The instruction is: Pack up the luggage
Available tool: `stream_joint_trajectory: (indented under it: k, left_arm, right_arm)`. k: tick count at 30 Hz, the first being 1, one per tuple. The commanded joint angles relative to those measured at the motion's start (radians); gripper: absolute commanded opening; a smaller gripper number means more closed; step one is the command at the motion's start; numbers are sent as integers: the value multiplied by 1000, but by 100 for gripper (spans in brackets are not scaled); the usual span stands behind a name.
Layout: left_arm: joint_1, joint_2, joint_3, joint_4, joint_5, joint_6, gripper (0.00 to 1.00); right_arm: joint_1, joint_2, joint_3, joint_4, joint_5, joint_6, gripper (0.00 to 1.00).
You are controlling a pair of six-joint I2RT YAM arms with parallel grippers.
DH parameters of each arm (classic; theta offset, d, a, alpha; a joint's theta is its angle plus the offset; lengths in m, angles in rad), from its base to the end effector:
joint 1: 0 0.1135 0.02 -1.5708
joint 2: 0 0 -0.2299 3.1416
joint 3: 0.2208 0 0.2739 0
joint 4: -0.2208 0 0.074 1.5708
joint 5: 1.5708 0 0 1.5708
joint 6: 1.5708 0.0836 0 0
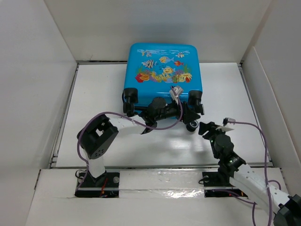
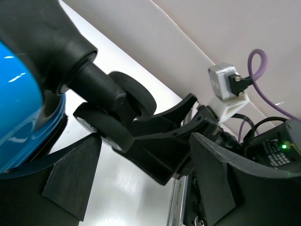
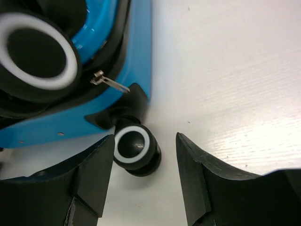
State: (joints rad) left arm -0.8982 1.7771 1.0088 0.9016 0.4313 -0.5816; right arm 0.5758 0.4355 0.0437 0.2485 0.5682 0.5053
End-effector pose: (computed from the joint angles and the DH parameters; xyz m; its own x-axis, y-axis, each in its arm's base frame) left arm 0.2528 -0.3734 0.2159 -0.4630 -0.2197 -0.8587 0.8549 0.1450 -0.4981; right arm 0.2128 0.0845 0.1432 -0.1107 0.4146 -0.9033 0.0473 0.9100 0.4119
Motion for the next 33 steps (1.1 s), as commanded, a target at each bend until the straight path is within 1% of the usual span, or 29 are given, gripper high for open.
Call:
stream_joint_trajectory:
  k: [1, 7, 13, 14, 15, 16, 18, 19, 20, 21, 23, 24, 25, 26, 28, 29, 30, 31, 33]
  left_arm:
    - [-1, 27, 60, 51, 11, -24, 73]
    - [-1, 73, 126, 46, 15, -35, 68]
    - [-1, 113, 154, 111, 37, -87, 68]
    - [-1, 114, 157, 118, 37, -92, 68]
    - [-1, 120, 160, 129, 38, -99, 68]
    - [-1, 122, 162, 135, 41, -106, 68]
    - [-1, 127, 159, 170, 47, -115, 68]
    - [-1, 125, 142, 193, 46, -133, 68]
    - [-1, 125, 130, 221, 44, -144, 69]
    - [-1, 120, 117, 270, 41, -153, 69]
    - [-1, 114, 97, 292, 29, -162, 70]
    - [-1, 108, 91, 307, 23, -161, 70]
    - [-1, 102, 76, 316, 5, -161, 70]
    - [10, 96, 65, 324, -9, -159, 70]
    - [21, 68, 28, 345, -41, -159, 71]
    - [37, 59, 18, 350, -52, -165, 71]
    - [38, 45, 8, 359, -60, -169, 71]
    - [56, 41, 4, 356, -63, -170, 71]
    - [79, 38, 1, 361, -54, -179, 72]
  right_arm:
    - [-16, 38, 36, 21, -1, 9, 60]
    - [-27, 83, 41, 49, -11, 13, 61]
    - [-59, 97, 21, 136, -57, -16, 61]
    - [-59, 118, 16, 161, -77, -28, 62]
    - [-71, 133, 18, 222, -100, -81, 64]
    - [-83, 152, 25, 236, -140, -109, 64]
    - [-93, 215, 50, 279, -159, -157, 64]
    - [-105, 239, 50, 313, -165, -169, 63]
    - [-105, 265, 45, 360, -188, -180, 58]
    - [-125, 323, 33, 464, -203, -204, 55]
    - [-184, 385, 33, 541, -266, -211, 53]
    - [-212, 414, 33, 616, -301, -218, 54]
    - [-240, 471, 38, 647, -345, -223, 55]
    - [-296, 500, 42, 676, -420, -225, 57]
    - [-349, 551, 44, 767, -482, -221, 59]
    - [-390, 584, 41, 794, -529, -218, 63]
    - [-404, 598, 45, 805, -539, -221, 66]
    - [-419, 614, 56, 802, -560, -223, 71]
    - [-451, 661, 102, 782, -643, -232, 73]
